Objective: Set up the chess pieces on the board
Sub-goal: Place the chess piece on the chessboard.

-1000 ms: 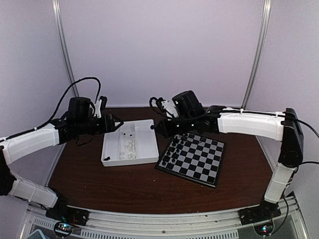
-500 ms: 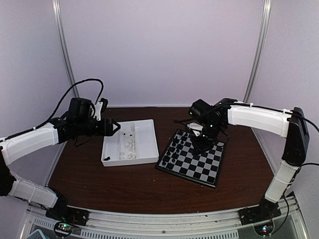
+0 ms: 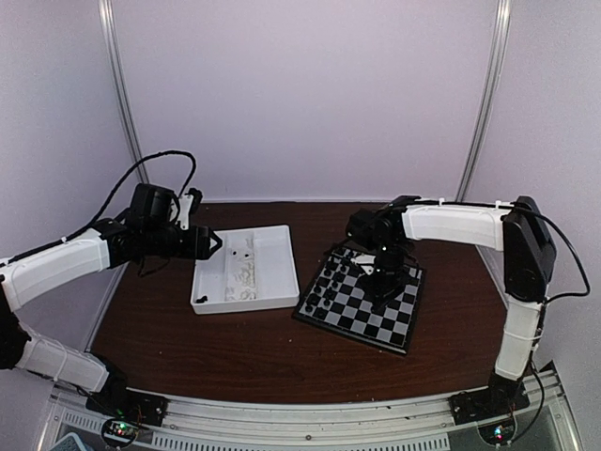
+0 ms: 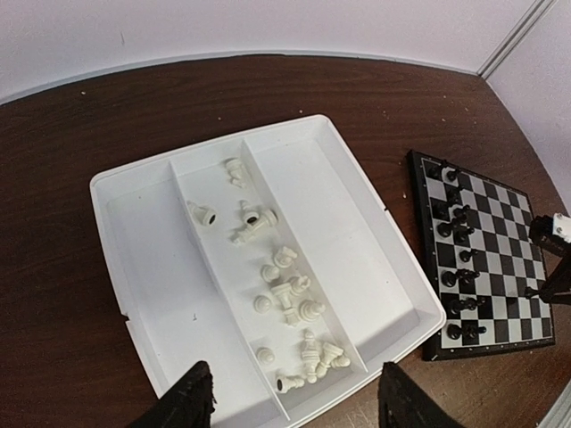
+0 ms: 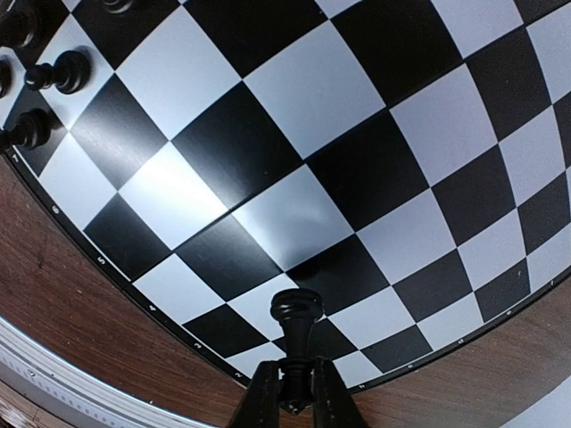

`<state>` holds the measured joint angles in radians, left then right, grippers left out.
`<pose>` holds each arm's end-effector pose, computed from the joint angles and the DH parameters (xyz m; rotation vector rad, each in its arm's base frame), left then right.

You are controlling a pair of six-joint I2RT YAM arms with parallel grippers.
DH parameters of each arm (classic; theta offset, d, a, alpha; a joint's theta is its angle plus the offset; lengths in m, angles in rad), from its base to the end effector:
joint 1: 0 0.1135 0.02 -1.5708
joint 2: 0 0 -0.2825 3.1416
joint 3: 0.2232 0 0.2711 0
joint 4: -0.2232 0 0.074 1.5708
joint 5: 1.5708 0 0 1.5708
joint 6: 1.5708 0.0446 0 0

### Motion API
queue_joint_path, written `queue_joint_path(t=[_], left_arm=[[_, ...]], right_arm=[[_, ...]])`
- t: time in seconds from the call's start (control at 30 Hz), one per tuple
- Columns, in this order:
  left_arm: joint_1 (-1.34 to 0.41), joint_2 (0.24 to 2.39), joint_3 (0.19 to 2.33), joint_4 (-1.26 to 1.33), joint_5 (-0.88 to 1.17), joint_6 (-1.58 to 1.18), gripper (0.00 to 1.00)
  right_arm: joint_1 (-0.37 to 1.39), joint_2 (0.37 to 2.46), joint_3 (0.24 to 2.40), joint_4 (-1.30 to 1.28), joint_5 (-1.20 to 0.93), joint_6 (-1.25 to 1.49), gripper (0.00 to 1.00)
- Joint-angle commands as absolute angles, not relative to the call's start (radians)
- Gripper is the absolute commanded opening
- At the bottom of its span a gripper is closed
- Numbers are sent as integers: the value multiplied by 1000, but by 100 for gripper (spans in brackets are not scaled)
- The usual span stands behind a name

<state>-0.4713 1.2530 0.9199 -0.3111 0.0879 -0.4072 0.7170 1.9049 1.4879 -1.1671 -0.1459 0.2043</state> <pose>0.2618 -0.1378 0.2810 0.1228 2.2715 -0.5737 0.2800 0.2527 0.2101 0.7741 -2.9594 -0.1912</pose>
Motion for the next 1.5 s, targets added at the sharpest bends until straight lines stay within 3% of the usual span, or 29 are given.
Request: queue_joint_path(t=[0.0, 0.3, 0.43, 0.57, 0.7, 0.9, 1.47], left_arm=[[-469, 1272, 959, -303, 76, -388, 63], [-469, 1291, 963, -301, 83, -388, 64], [-469, 1288, 963, -306, 84, -387, 64], [-469, 1283, 958, -300, 84, -385, 65], [-469, 1292, 947, -276, 109, -397, 65], [-469, 1283, 923, -245, 112, -431, 65], [-469, 1185, 874, -216, 46, -416, 66]], right_arm=[[716, 1933, 1495, -1171, -115, 189, 14], [716, 1934, 1495, -1146, -104, 185, 23], [716, 1896, 1480, -1134, -86, 184, 36], [726, 1818, 1423, -1078, -99, 175, 42], [762, 1729, 1338, -963, -83, 189, 57], [765, 1684, 1276, -870, -29, 262, 44], [765, 1754, 1245, -848, -12, 271, 31]])
